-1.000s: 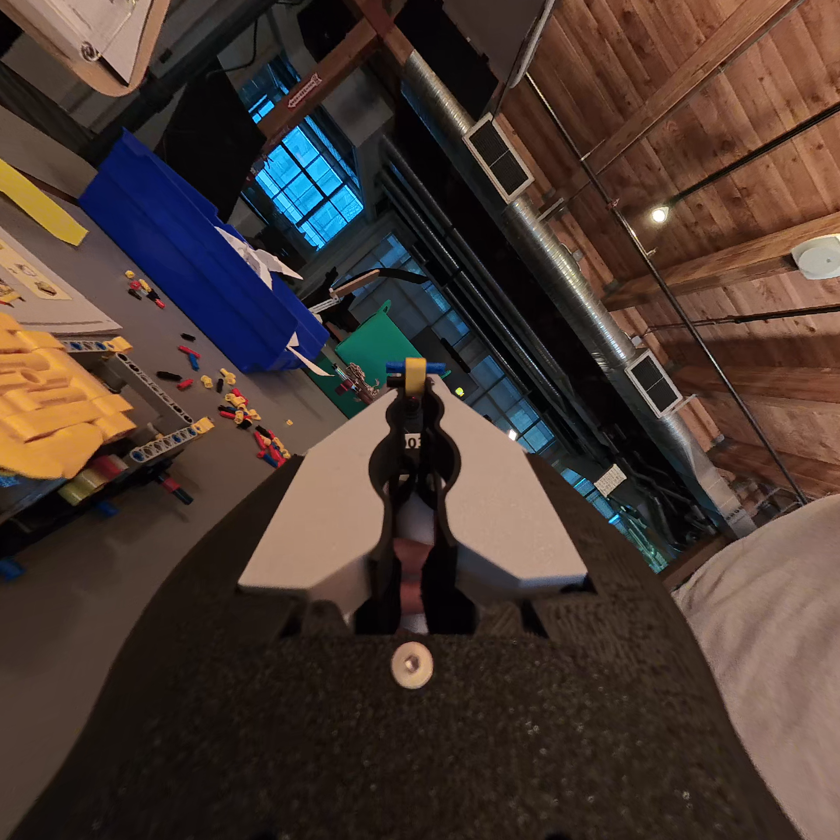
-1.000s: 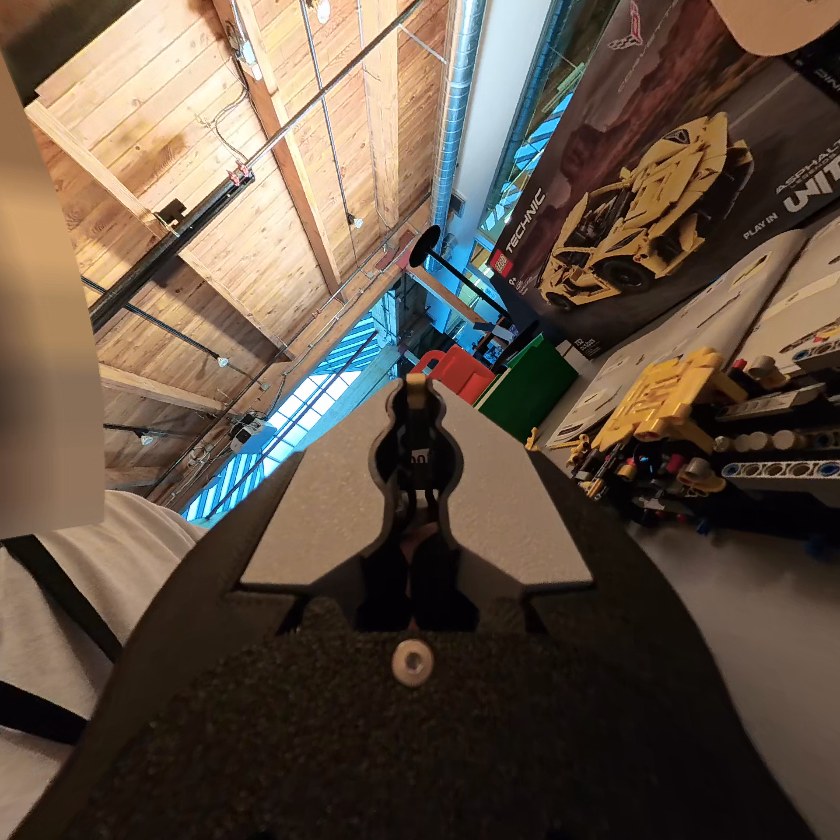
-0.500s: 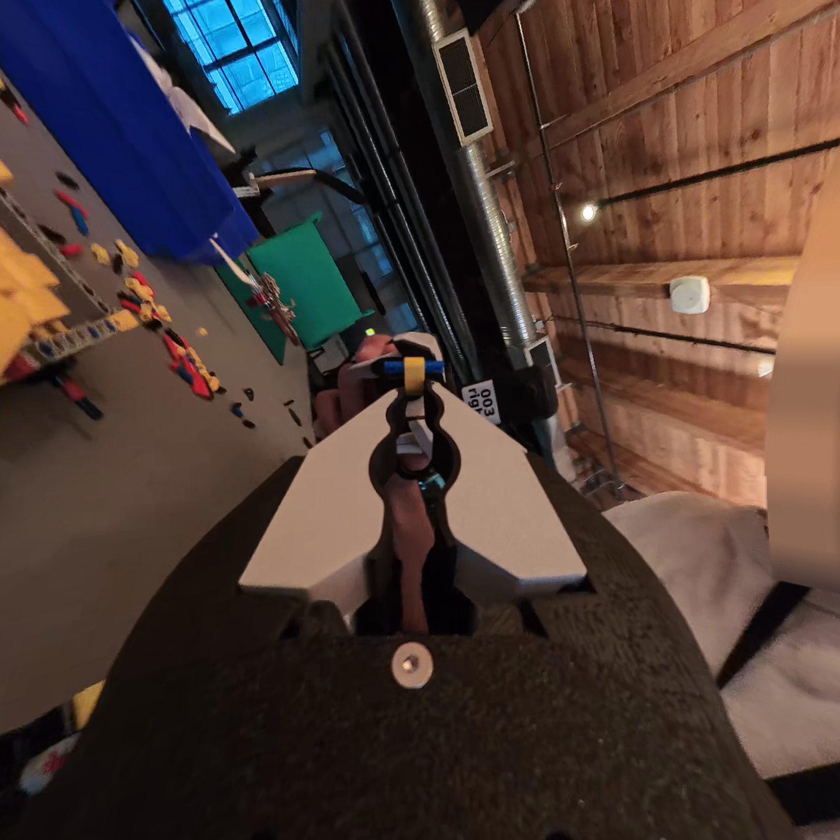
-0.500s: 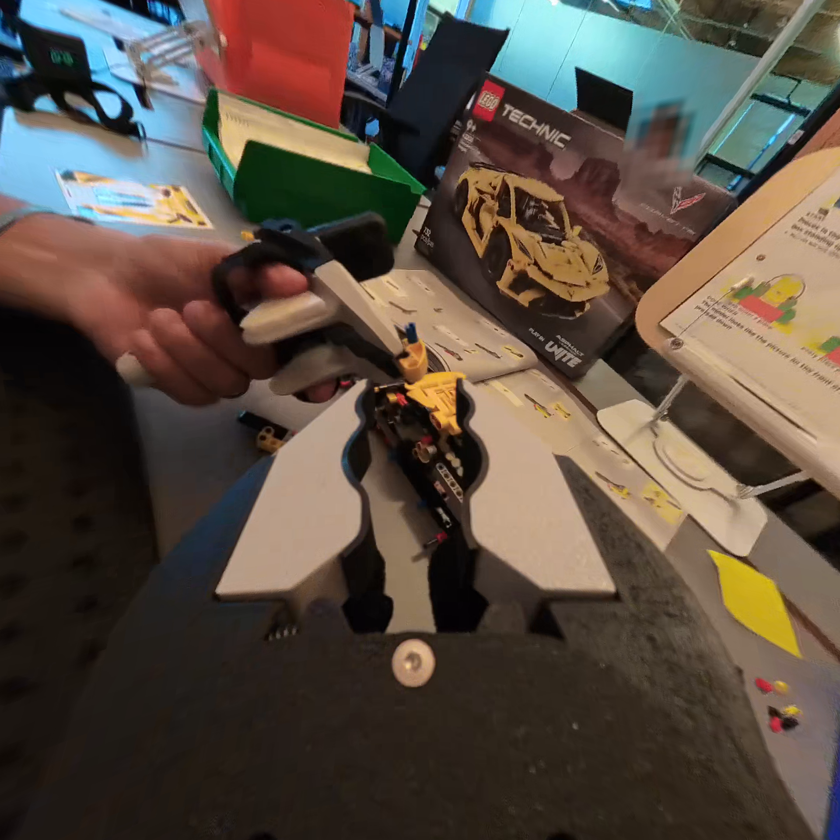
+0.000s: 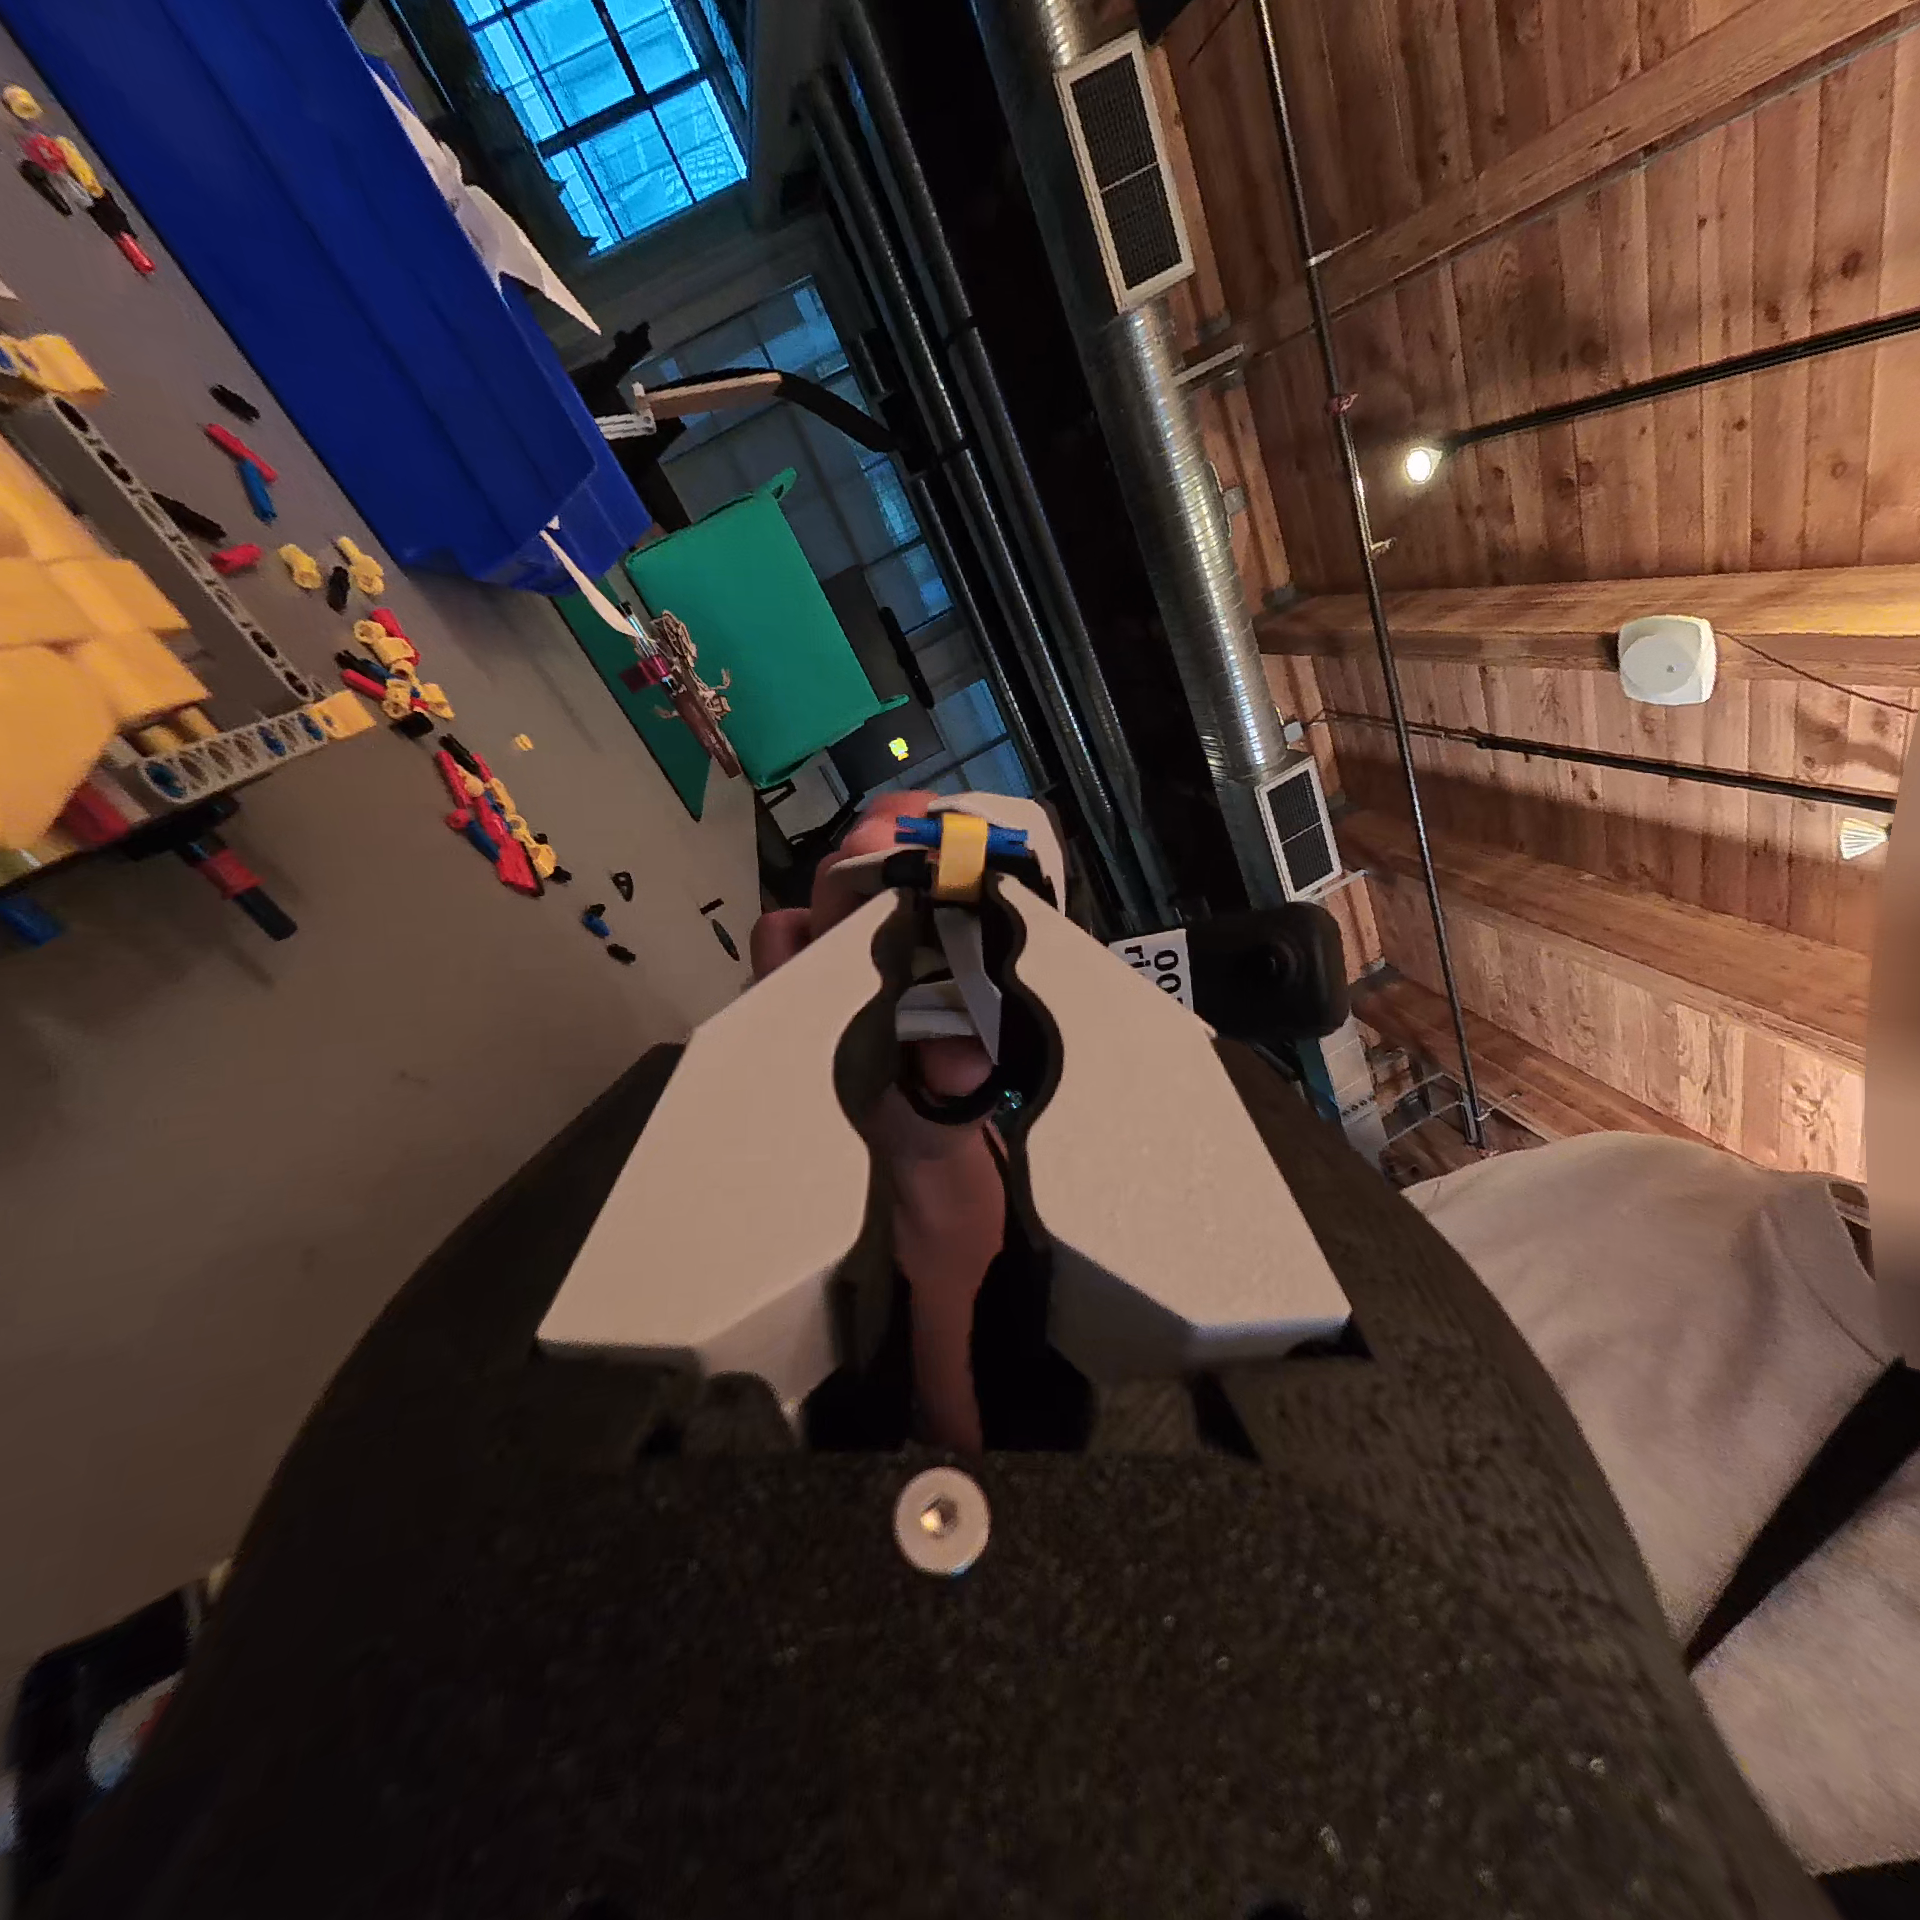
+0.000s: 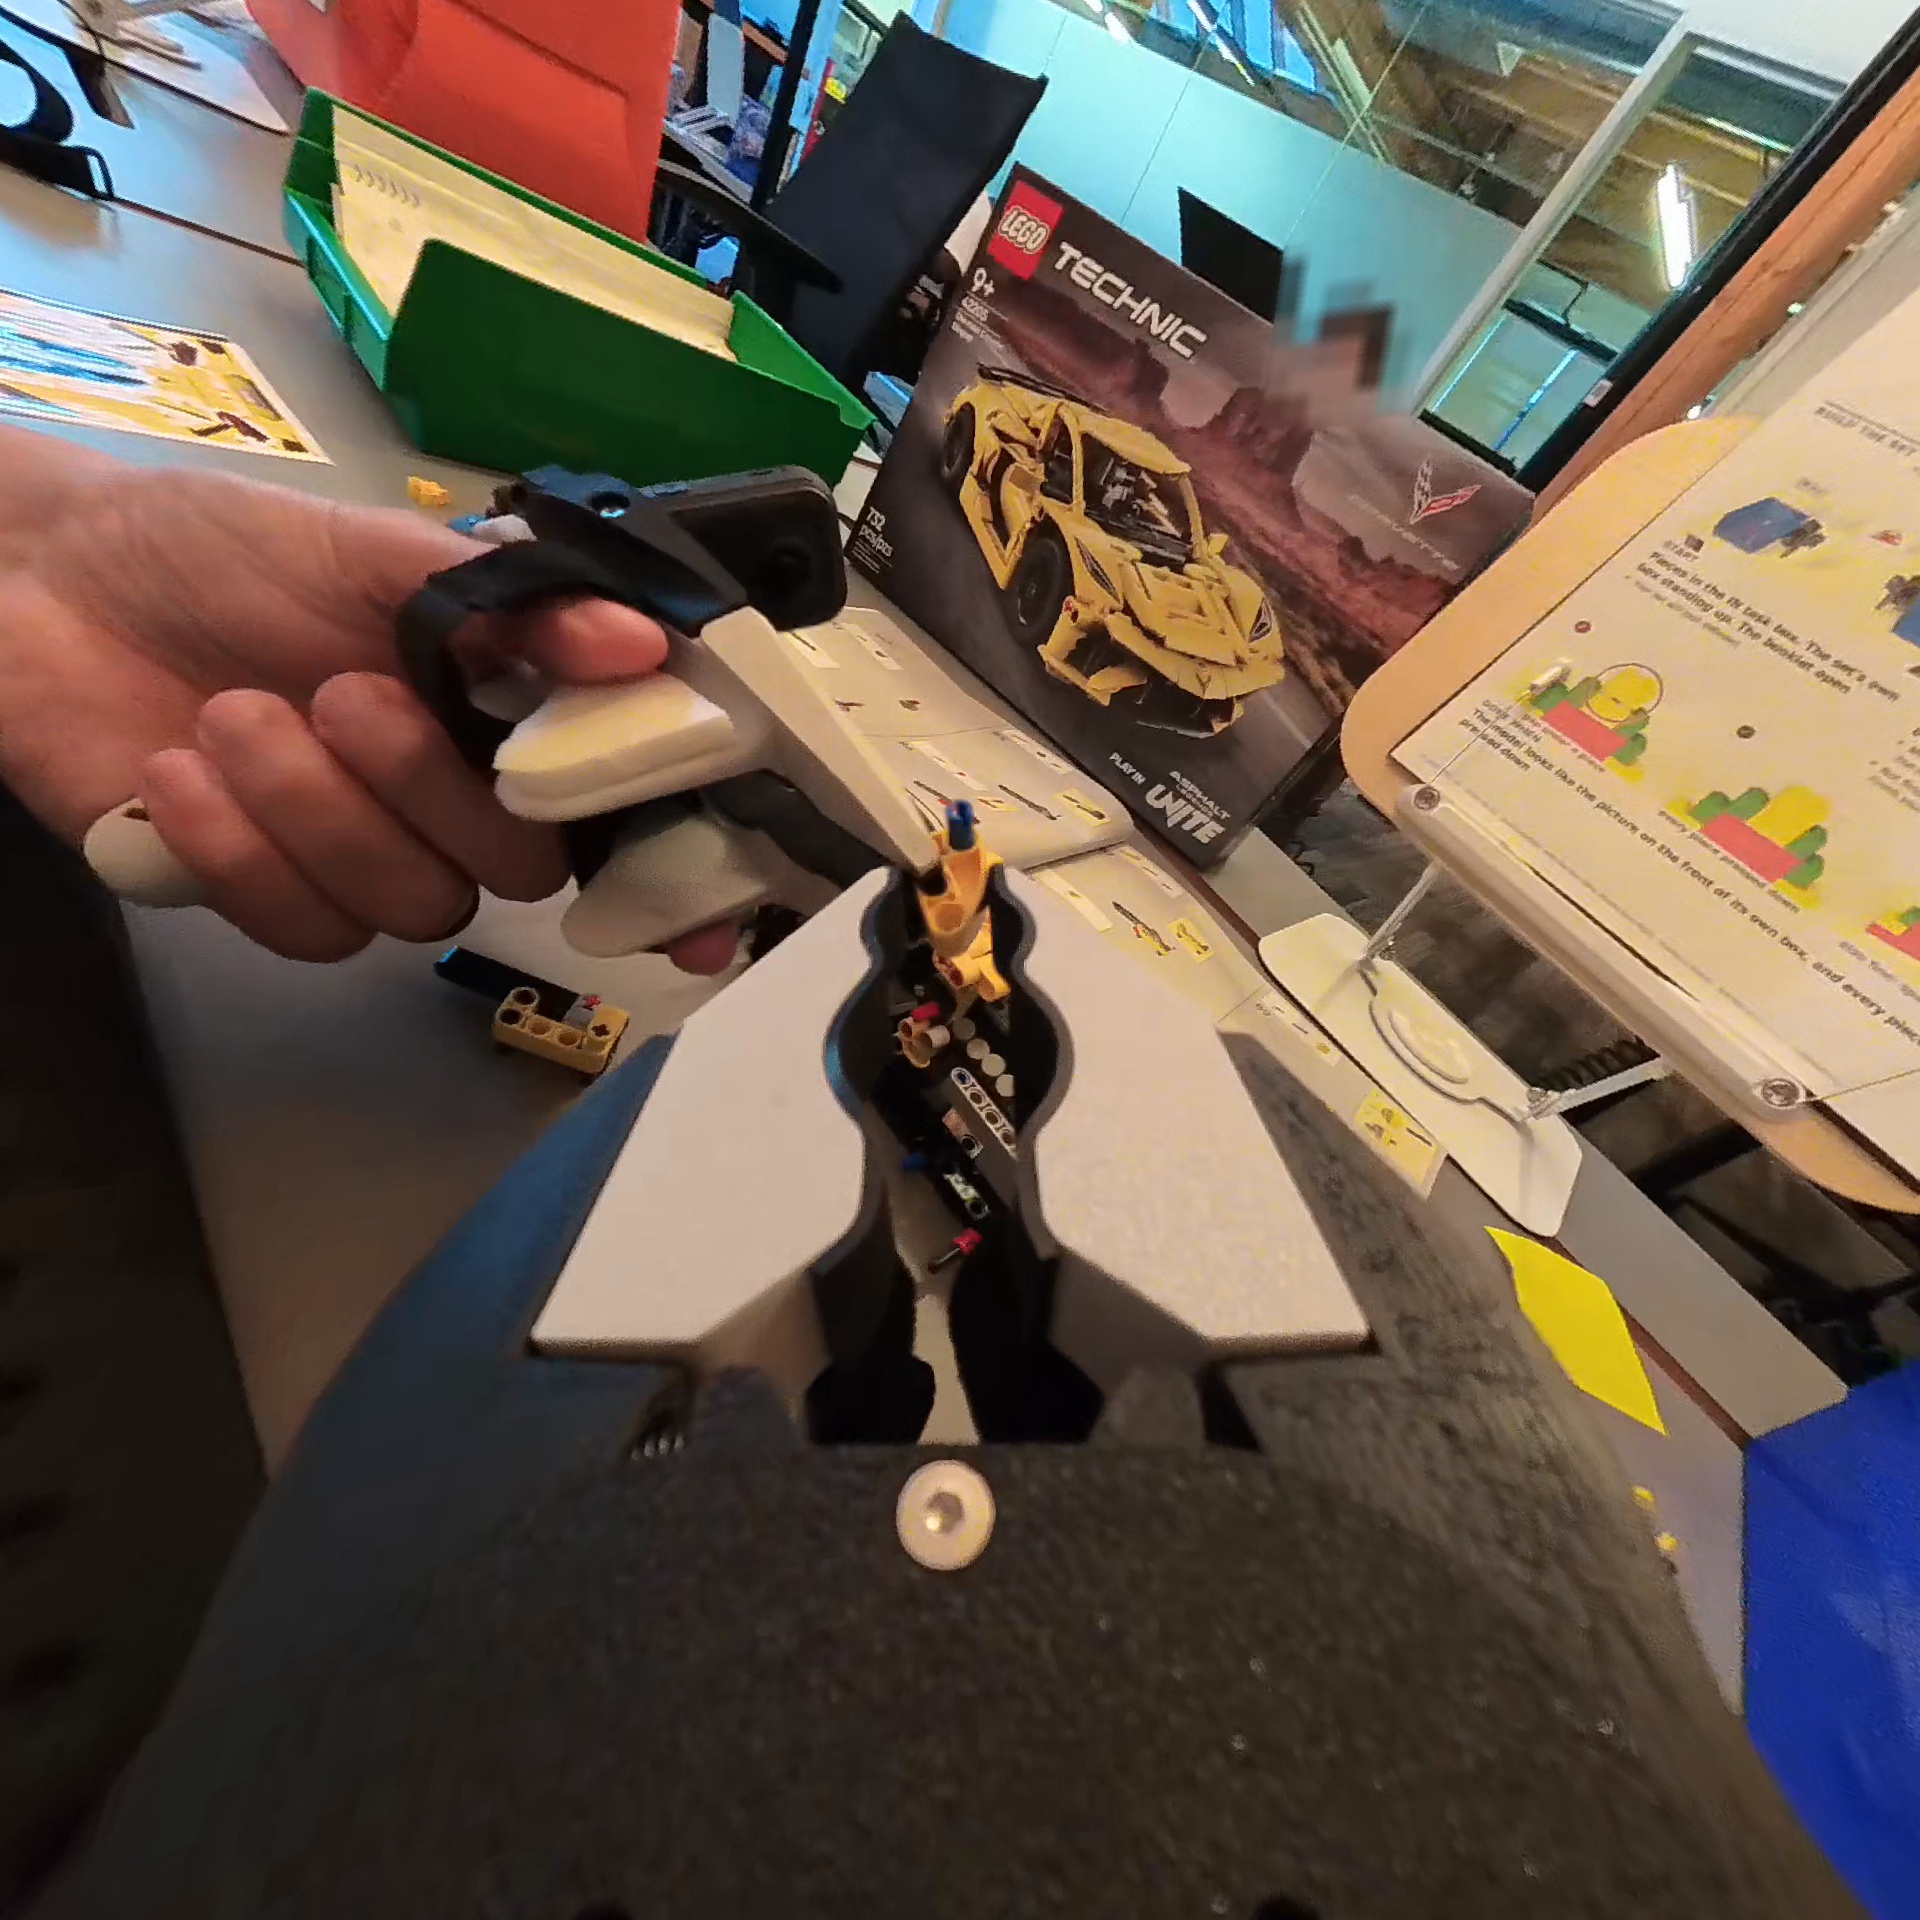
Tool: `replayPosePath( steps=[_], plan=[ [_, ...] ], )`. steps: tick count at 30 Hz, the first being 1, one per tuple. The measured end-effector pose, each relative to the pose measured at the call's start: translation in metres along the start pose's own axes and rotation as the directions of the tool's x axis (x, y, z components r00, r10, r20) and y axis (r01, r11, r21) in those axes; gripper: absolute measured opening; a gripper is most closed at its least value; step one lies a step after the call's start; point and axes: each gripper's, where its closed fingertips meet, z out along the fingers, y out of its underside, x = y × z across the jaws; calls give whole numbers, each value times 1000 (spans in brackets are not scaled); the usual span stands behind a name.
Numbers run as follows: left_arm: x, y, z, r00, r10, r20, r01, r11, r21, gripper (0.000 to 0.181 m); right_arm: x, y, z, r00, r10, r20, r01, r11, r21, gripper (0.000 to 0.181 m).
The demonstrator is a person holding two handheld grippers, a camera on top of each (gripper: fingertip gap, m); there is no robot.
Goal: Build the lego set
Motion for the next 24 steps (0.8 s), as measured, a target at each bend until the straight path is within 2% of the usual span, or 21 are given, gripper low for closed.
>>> replayPosePath(
  steps=[4, 6, 7, 10, 13, 16, 20, 24],
  plan=[
    [-4, -1, -1, 999, 22, 36, -22, 1000, 11, 11, 0, 4, 2, 998, 63, 18, -63, 998, -18, 13],
    [-10, -1, -1, 996, 46, 76, -47, 999, 14, 12, 0, 8, 3, 997, 71, 25, -69, 995, -69, 14],
    [-12, -2, -2, 993, 63, 103, -65, 998, 15, 17, -1, 10, 3, 997, 67, 27, -64, 994, -91, 14],
    [-16, -3, -3, 982, 115, 152, -119, 993, 14, 16, -1, 14, 4, 999, 29, 22, -25, 986, -164, 13],
    [-19, -1, -5, 983, 98, 156, -100, 995, 8, 15, -4, 17, 5, 999, -8, 34, 16, 973, -231, 13],
    [-11, -2, -6, 998, 10, 66, -12, 1000, 27, 13, -3, 9, 4, 998, -47, 42, 55, 974, -221, 13],
    [10, -3, -5, 973, -174, -151, 179, 984, 16, 13, -3, -11, -1, 998, 37, 49, -32, 995, -97, 13],
    [17, -1, -3, 944, -241, -225, 246, 969, -7, 13, -3, -17, -5, 1000, -23, 3, 23, 998, -57, 13]
  ],
)
